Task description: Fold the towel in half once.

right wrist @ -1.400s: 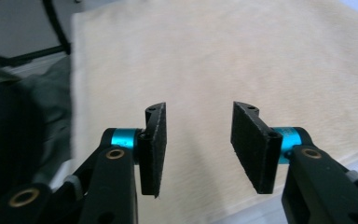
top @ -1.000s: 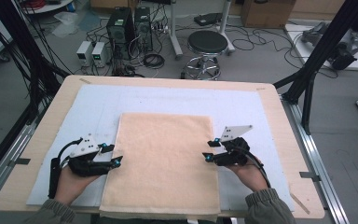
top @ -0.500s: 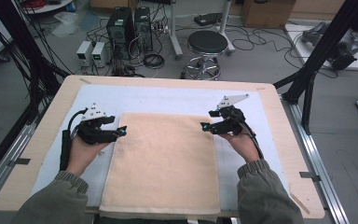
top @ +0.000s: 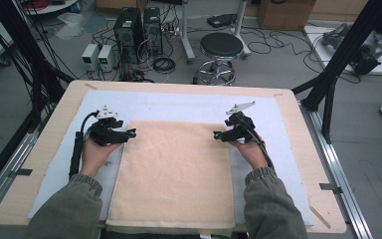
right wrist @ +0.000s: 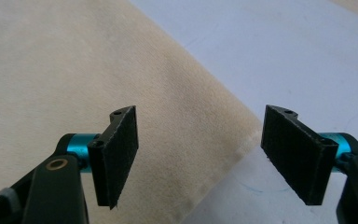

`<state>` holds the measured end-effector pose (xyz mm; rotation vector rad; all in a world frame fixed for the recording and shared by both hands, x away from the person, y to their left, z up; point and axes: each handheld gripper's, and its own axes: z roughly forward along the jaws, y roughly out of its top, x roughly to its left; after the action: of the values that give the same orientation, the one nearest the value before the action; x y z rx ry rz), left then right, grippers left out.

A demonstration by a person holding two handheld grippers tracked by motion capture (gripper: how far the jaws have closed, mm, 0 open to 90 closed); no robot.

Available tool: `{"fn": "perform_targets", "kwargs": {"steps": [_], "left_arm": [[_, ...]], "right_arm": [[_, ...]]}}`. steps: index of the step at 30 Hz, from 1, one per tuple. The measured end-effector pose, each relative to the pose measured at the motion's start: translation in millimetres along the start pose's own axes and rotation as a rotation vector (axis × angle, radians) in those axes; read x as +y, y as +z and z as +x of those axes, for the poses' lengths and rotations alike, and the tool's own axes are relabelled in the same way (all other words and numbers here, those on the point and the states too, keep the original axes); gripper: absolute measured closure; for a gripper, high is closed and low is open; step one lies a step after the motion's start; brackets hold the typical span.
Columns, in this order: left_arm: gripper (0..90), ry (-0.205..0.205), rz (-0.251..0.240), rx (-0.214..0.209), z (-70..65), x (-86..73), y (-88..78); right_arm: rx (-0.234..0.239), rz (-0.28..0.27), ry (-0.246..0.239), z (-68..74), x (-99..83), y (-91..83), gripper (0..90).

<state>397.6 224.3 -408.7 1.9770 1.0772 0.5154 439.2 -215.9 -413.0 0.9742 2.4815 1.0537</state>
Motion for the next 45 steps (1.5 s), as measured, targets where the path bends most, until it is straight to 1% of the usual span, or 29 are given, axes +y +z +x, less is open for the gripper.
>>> {"fn": "perform_targets", "kwargs": {"steps": [3, 6, 9, 12, 13, 15, 16, 18, 19, 21, 22, 23, 25, 27, 29, 30, 31, 32, 34, 35, 36, 37, 38, 39, 40, 41, 42, 44, 45], "left_arm": [[36.4, 0.011, 0.040, 0.012, 1.2, -3.6, 10.0], [36.4, -0.026, 0.032, 0.023, 5.7, -6.9, 16.9], [36.6, -0.042, 0.042, 0.044, 10.3, -10.5, 24.0], [37.0, -0.066, 0.059, 0.037, 15.4, -14.6, 30.5], [37.0, -0.077, 0.062, 0.032, 16.4, -16.1, 32.9], [37.3, -0.083, 0.060, 0.023, 17.5, -17.7, 35.3], [38.8, -0.078, 0.060, 0.024, 17.8, -17.4, 35.5], [48.2, -0.086, 0.054, 0.009, 17.7, -17.1, 35.4], [56.5, -0.086, 0.052, -0.006, 17.9, -16.8, 35.4], [76.2, -0.093, 0.049, -0.058, 16.7, -15.6, 37.3], [81.7, -0.087, 0.057, -0.047, 14.6, -13.7, 38.0], [82.9, -0.071, 0.067, -0.035, 13.7, -11.3, 38.3], [83.8, -0.051, 0.058, 0.003, 12.3, -6.8, 37.5], [84.1, -0.057, 0.016, 0.029, 13.3, -0.7, 35.2], [84.3, -0.044, 0.014, 0.054, 15.5, 11.7, 33.3], [84.3, -0.036, 0.009, 0.070, 16.9, 19.8, 31.3], [84.3, -0.030, -0.012, 0.082, 18.1, 28.3, 29.3], [84.3, -0.029, -0.024, 0.086, 20.3, 38.2, 26.7], [84.0, -0.016, -0.064, 0.102, 24.2, 59.7, 21.7], [82.2, -0.007, -0.068, 0.114, 25.4, 64.9, 20.8], [76.1, -0.018, -0.065, 0.139, 26.2, 69.3, 21.3], [65.3, -0.031, -0.053, 0.149, 27.7, 71.4, 21.9], [61.2, -0.036, -0.052, 0.138, 29.0, 70.2, 21.6], [60.4, -0.034, -0.040, 0.127, 29.1, 67.7, 21.8], [57.9, -0.027, -0.023, 0.114, 29.0, 64.3, 22.2], [55.7, -0.023, -0.016, 0.108, 28.6, 60.0, 21.8], [54.3, -0.025, -0.020, 0.103, 28.3, 55.3, 20.7], [52.9, -0.030, -0.029, 0.079, 27.0, 46.6, 17.7], [51.8, -0.027, -0.035, 0.070, 25.3, 42.4, 16.3]], "right_arm": [[-0.006, 0.019, 0.000, -0.7, -3.1, 6.9, 26.7], [-0.027, 0.027, -0.001, -3.7, -7.5, 10.3, 26.7], [-0.035, 0.040, 0.024, -10.9, -12.8, 11.6, 26.8], [-0.023, 0.035, 0.046, -16.0, -15.9, 13.0, 27.6], [-0.020, 0.034, 0.040, -16.6, -16.4, 14.6, 28.9], [0.018, 0.039, 0.047, -16.9, -17.2, 18.6, 35.6], [0.026, 0.030, 0.046, -16.9, -17.1, 19.8, 37.5], [0.052, 0.030, 0.051, -17.0, -16.6, 19.2, 50.5], [0.082, 0.028, 0.046, -17.7, -16.0, 19.1, 60.4], [0.144, 0.035, 0.038, -16.2, -14.3, 19.9, 79.4], [0.157, 0.032, 0.026, -15.4, -13.2, 21.0, 81.7], [0.159, 0.035, 0.021, -15.3, -11.7, 21.4, 82.7], [0.135, 0.022, 0.017, -17.1, -9.5, 21.1, 83.8], [0.106, 0.011, 0.030, -19.9, -4.4, 19.0, 83.9], [0.083, -0.019, 0.016, -22.2, 8.1, 14.4, 84.0], [0.066, -0.041, 0.003, -23.6, 16.3, 11.3, 84.0], [0.056, -0.050, 0.005, -24.7, 25.7, 7.3, 84.2], [0.036, -0.079, -0.011, -26.1, 34.3, 2.9, 84.2], [0.006, -0.105, -0.009, -32.0, 51.4, -5.4, 83.8], [-0.013, -0.116, 0.004, -36.6, 58.8, -9.3, 80.6], [-0.028, -0.126, 0.023, -38.9, 61.3, -10.0, 72.8], [-0.047, -0.137, 0.051, -42.1, 62.2, -9.7, 61.2], [-0.033, -0.146, 0.092, -45.2, 60.3, -7.9, 54.2], [-0.002, -0.135, 0.125, -47.3, 57.1, -4.9, 49.0], [0.015, -0.106, 0.132, -47.8, 53.5, -1.4, 42.6], [0.025, -0.081, 0.136, -47.5, 49.7, 1.8, 38.8], [0.037, -0.069, 0.139, -45.7, 45.4, 3.2, 38.4], [0.024, -0.070, 0.111, -41.2, 38.7, 1.6, 37.0], [0.029, -0.071, 0.106, -39.0, 36.3, -0.3, 36.3]]}}
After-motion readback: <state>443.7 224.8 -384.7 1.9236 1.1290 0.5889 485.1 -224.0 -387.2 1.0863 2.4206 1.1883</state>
